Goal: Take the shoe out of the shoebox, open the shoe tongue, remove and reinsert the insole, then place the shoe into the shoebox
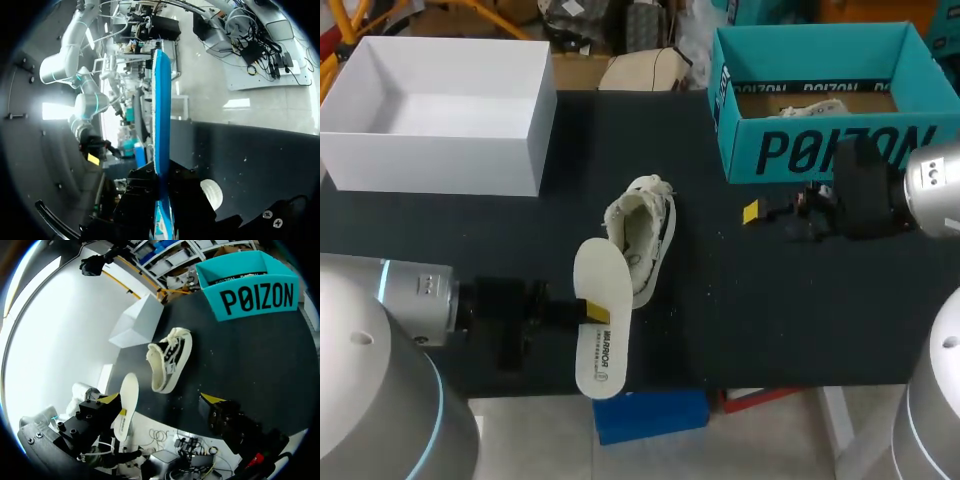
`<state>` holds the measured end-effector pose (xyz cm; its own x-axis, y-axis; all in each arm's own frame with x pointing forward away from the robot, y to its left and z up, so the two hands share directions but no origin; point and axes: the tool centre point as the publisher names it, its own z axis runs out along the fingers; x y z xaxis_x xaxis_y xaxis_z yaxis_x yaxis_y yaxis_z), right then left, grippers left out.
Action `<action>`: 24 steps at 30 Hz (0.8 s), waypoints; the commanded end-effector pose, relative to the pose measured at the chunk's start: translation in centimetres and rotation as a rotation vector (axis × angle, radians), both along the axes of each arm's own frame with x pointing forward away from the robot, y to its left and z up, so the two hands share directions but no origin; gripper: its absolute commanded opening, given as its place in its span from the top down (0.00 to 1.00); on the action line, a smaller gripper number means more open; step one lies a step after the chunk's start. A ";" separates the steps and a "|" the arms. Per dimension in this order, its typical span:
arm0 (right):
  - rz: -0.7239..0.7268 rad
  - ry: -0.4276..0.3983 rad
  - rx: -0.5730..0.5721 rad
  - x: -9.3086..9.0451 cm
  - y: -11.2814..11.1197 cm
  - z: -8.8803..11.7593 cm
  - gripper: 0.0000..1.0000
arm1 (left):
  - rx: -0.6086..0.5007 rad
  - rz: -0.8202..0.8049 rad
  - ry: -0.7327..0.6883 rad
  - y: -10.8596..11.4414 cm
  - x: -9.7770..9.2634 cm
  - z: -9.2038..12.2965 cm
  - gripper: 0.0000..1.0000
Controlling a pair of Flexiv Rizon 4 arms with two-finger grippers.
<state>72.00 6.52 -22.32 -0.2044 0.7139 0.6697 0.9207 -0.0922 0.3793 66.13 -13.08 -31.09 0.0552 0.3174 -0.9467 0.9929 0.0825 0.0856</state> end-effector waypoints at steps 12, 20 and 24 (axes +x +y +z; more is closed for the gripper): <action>-0.003 0.017 -0.007 -1.3 -0.3 0.2 0.00 | 0.103 -0.077 0.123 0.1 0.7 0.0 1.00; -0.003 0.017 -0.007 -1.3 -0.3 0.2 0.00 | 0.312 -0.200 0.133 -0.1 -0.8 -1.1 1.00; -0.003 0.017 -0.007 -1.3 -0.3 0.2 0.00 | 0.312 -0.200 0.133 -0.1 -0.8 -1.1 1.00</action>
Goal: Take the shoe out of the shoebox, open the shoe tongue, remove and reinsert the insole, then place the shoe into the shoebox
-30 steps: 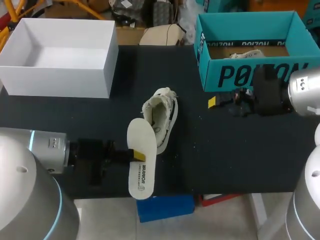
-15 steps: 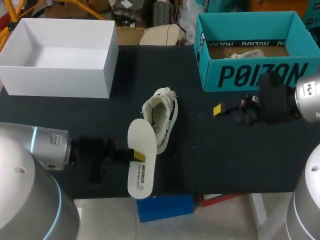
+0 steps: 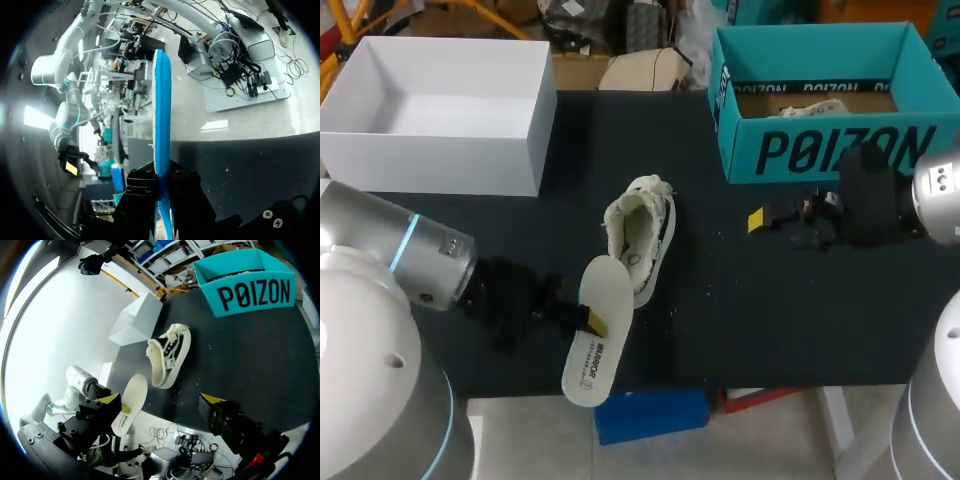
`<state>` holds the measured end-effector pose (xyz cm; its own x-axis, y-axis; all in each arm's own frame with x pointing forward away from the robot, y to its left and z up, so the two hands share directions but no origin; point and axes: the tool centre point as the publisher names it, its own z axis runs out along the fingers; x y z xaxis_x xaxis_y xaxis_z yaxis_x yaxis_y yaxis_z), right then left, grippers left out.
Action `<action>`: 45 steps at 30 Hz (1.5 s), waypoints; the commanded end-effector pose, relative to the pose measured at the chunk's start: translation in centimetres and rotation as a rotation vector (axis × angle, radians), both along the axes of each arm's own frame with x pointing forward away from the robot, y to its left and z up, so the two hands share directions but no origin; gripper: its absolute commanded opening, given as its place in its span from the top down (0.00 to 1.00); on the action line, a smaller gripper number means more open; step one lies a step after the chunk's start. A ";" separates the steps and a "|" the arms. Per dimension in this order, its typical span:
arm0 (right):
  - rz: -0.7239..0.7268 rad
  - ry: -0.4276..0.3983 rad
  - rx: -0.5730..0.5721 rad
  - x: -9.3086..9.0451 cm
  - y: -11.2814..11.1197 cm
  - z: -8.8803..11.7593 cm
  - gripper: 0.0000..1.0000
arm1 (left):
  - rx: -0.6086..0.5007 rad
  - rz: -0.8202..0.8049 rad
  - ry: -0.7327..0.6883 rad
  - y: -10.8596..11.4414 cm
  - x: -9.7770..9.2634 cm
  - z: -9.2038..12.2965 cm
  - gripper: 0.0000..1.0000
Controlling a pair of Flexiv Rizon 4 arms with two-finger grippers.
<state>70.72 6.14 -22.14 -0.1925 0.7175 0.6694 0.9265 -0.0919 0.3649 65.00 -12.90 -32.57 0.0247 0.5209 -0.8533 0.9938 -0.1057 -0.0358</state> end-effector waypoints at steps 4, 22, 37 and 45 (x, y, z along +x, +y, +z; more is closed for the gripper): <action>-0.001 0.001 -0.002 -0.1 0.1 0.0 0.00 | 0.080 -0.021 0.009 -0.3 0.3 0.4 1.00; -0.001 0.001 -0.002 -0.1 0.1 0.0 0.00 | 0.079 -0.182 0.191 0.6 2.8 1.0 1.00; -0.001 0.001 -0.002 -0.1 0.1 0.0 0.00 | 0.179 -0.283 0.339 -0.7 4.7 -0.2 1.00; -0.001 0.001 -0.002 -0.1 0.1 0.0 0.00 | 0.225 -0.228 0.359 -0.4 5.7 -0.9 1.00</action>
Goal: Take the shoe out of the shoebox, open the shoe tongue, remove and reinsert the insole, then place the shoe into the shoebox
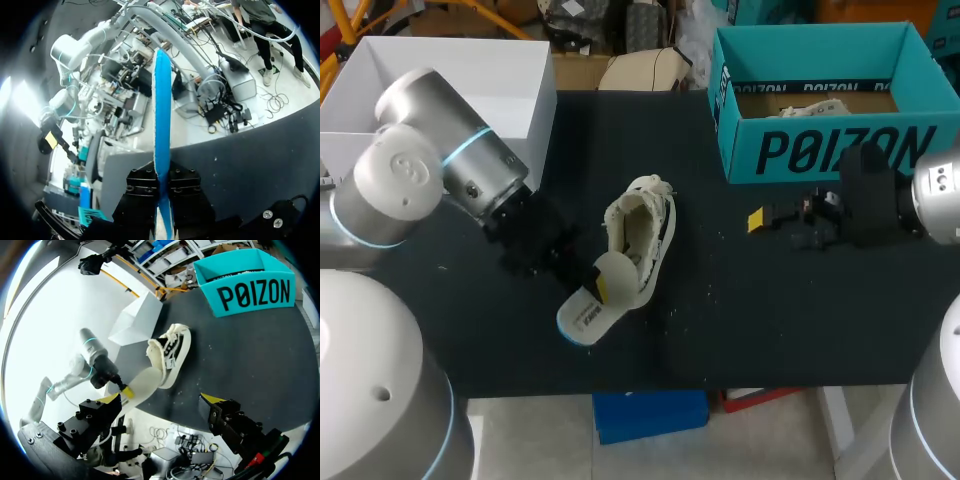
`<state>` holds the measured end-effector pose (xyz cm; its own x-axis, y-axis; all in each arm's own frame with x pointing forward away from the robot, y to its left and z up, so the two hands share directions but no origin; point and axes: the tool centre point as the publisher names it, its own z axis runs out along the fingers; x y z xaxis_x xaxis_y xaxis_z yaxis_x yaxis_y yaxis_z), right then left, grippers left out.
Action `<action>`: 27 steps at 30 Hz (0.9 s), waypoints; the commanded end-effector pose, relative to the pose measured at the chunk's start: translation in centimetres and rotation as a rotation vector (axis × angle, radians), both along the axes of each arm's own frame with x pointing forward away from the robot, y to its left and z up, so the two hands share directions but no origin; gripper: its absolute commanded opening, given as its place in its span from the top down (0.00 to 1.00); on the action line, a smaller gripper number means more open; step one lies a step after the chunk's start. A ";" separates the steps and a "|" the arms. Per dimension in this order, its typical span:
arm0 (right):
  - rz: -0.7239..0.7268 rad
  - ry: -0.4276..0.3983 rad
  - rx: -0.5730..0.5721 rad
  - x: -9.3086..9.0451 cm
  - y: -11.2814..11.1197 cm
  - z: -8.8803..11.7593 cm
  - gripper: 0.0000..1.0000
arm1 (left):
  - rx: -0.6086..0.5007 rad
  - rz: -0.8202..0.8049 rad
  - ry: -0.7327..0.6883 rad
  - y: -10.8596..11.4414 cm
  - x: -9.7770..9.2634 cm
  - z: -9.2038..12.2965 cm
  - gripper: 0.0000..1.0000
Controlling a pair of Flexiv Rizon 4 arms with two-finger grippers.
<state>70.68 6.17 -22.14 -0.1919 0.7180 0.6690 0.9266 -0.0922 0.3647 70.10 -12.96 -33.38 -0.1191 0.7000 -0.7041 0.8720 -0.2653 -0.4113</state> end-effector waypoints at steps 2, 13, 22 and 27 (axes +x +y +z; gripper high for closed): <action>0.000 0.001 -0.001 0.0 0.0 0.0 0.00 | 0.013 -0.010 0.006 -0.5 1.0 -0.2 1.00; 0.000 0.001 -0.001 0.0 0.0 0.0 0.00 | 0.007 -0.016 -0.024 -2.0 3.9 -0.7 1.00; 0.000 0.001 -0.001 0.0 0.0 0.0 0.00 | 0.011 -0.016 -0.036 -3.2 5.6 -1.9 1.00; 0.000 0.001 -0.001 0.0 0.0 0.0 0.00 | 0.026 -0.019 -0.087 -3.6 6.1 -2.2 1.00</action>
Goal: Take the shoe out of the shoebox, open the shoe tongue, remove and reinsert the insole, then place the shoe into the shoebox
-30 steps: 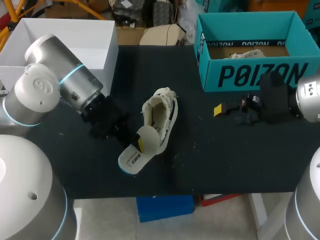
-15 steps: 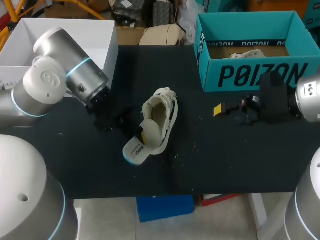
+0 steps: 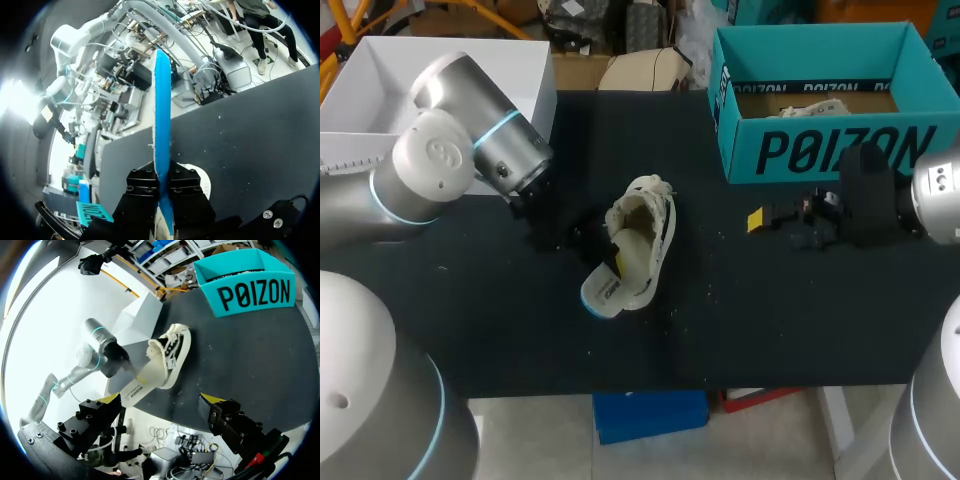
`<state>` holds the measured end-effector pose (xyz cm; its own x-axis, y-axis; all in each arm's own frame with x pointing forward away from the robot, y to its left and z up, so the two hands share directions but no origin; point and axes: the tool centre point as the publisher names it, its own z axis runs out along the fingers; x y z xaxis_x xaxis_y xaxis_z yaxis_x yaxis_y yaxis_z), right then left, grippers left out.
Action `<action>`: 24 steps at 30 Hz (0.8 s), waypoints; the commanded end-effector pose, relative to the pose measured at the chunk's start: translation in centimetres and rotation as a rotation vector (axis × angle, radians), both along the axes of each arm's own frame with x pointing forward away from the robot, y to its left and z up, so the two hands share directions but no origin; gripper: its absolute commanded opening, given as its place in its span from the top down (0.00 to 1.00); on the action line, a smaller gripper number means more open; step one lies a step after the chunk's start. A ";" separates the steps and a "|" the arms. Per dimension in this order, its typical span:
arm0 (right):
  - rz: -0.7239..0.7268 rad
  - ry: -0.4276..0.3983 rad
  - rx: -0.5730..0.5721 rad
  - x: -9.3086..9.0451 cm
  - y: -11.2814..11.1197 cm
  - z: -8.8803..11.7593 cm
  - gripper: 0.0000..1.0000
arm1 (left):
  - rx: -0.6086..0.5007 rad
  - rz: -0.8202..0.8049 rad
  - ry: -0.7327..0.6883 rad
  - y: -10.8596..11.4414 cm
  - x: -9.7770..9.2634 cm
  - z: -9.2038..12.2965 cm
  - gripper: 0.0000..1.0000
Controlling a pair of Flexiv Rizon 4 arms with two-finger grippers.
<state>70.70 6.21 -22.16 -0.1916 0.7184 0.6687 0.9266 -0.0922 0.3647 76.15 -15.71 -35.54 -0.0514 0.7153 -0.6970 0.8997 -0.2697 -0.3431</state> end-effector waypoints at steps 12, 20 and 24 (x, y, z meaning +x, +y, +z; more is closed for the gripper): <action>0.000 0.001 -0.001 0.0 0.0 0.1 0.00 | 0.028 -0.008 -0.008 -1.9 1.4 -1.2 1.00; 0.000 0.001 -0.001 0.0 0.0 0.1 0.00 | 0.041 0.032 -0.007 -1.7 2.7 -1.5 1.00; 0.000 0.001 -0.001 0.0 0.0 0.1 0.00 | 0.075 0.070 -0.027 -1.6 3.5 -1.9 1.00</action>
